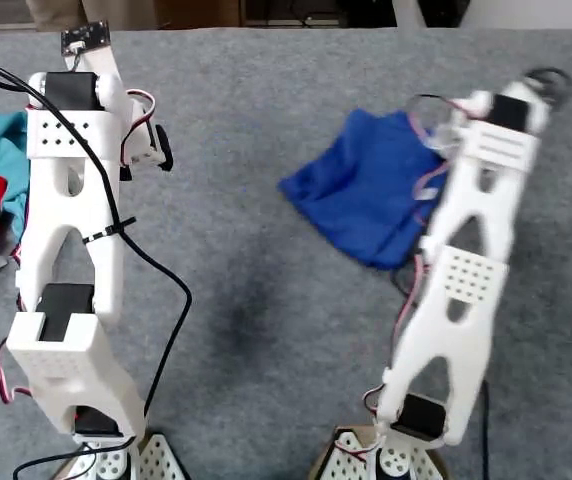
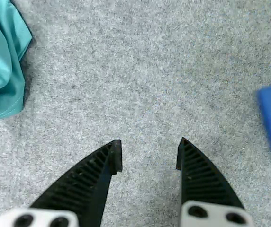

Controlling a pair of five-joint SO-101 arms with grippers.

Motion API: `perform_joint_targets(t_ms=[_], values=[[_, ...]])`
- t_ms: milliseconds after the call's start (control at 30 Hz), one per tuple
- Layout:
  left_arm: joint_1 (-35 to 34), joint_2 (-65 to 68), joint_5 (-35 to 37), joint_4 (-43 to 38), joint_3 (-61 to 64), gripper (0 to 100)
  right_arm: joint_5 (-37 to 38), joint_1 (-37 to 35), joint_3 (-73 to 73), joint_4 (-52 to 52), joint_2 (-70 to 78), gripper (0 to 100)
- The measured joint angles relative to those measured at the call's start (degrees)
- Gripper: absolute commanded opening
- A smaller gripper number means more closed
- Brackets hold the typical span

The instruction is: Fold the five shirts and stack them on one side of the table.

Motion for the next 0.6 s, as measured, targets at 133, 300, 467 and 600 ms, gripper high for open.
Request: perform_joint_targets(t_ms=[133, 300, 467, 600], values=[[0.0, 0.0, 0.0, 0.0, 0.0, 20, 2.5, 9.3, 0.0, 0.0, 0.0, 0.5], [0.0, 0.0, 0.0, 0.0, 0.0, 20, 6.7, 21.9, 0.0, 0.0, 0.0, 0.5], [0.0, 0.0, 0.0, 0.0, 0.0, 20, 11.5, 35.1, 0.0, 0.0, 0.0, 0.5], [0.0, 0.0, 0.0, 0.0, 0.0, 20, 15.6, 44.9, 0.0, 0.0, 0.0, 0.5]])
